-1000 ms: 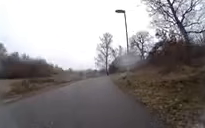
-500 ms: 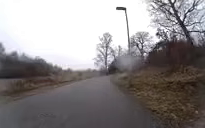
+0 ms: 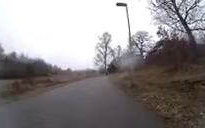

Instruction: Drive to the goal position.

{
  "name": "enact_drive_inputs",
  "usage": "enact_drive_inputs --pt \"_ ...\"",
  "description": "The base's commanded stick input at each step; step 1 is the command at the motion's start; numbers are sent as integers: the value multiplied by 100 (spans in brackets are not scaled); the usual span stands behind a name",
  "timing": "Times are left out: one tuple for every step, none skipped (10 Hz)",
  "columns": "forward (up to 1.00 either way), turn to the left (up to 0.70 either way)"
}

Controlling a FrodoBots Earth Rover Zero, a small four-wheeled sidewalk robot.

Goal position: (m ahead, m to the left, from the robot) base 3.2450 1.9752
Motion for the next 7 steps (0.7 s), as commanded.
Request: enact_drive_inputs --pt "70 0" --pt "70 0" --pt "70 0" --pt "70 0" --pt "70 0" --pt "69 0" --pt "68 0"
